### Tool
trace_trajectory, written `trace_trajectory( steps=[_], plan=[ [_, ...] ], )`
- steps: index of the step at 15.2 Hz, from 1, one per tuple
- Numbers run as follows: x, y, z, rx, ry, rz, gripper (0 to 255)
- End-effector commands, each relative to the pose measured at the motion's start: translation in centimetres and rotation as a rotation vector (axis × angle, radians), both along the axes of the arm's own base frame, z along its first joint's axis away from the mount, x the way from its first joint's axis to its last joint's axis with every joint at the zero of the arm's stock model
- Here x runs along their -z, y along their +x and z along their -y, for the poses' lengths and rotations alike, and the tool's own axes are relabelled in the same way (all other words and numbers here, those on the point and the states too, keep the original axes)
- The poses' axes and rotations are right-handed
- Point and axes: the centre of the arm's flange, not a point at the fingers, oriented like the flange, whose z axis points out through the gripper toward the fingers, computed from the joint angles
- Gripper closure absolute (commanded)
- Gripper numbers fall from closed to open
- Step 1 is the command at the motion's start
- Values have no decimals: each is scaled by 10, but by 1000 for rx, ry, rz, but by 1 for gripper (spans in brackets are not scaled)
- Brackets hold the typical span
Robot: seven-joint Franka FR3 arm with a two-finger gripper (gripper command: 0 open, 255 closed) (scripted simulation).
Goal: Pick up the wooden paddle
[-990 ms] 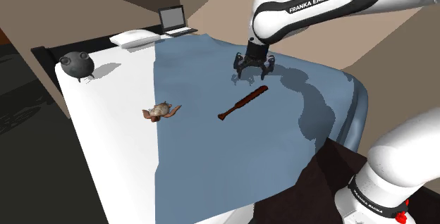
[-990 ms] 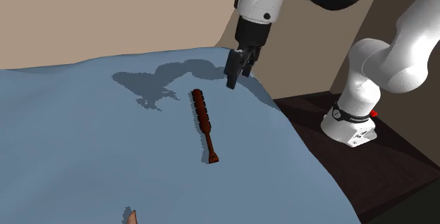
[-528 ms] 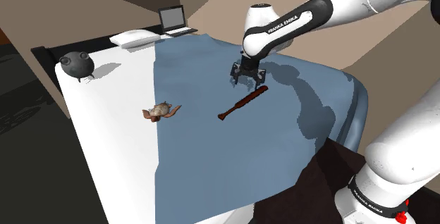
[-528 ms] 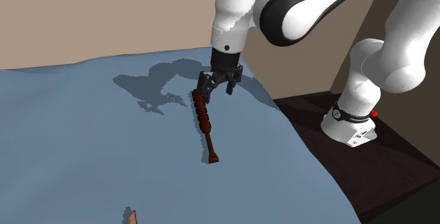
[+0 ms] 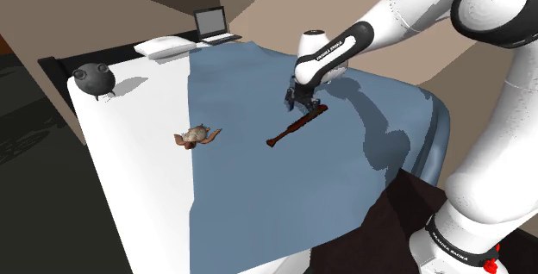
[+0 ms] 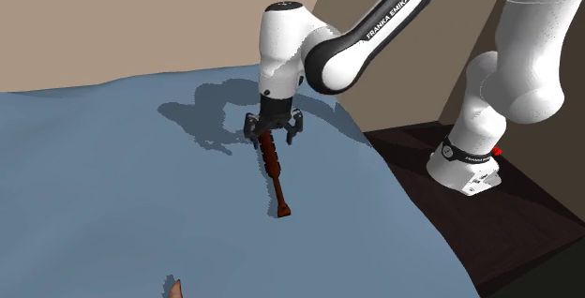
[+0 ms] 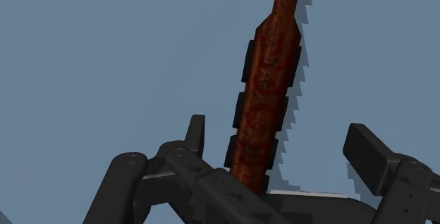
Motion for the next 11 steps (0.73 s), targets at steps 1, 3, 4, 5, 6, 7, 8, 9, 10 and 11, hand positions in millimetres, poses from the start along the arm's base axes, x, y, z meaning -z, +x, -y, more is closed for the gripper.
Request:
trace_trajectory(
  steps=[1, 3, 4, 5, 6, 7, 8, 9, 10, 11],
  plan=[
    [15, 9, 7, 64, 9, -6, 0],
    [25, 9, 7, 64, 9, -6, 0],
    [31, 9, 7, 64, 9, -6, 0],
    [36, 9, 7, 64, 9, -6, 0],
    [41, 9, 7, 64, 9, -6, 0],
    [47, 9, 7, 64, 9, -6, 0],
    [55, 9, 7, 64, 9, -6, 0],
    [55, 9, 7, 63, 9, -6, 0],
    [55, 9, 7, 64, 9, -6, 0],
    [55, 9, 6, 64, 9, -6, 255]
  ],
)
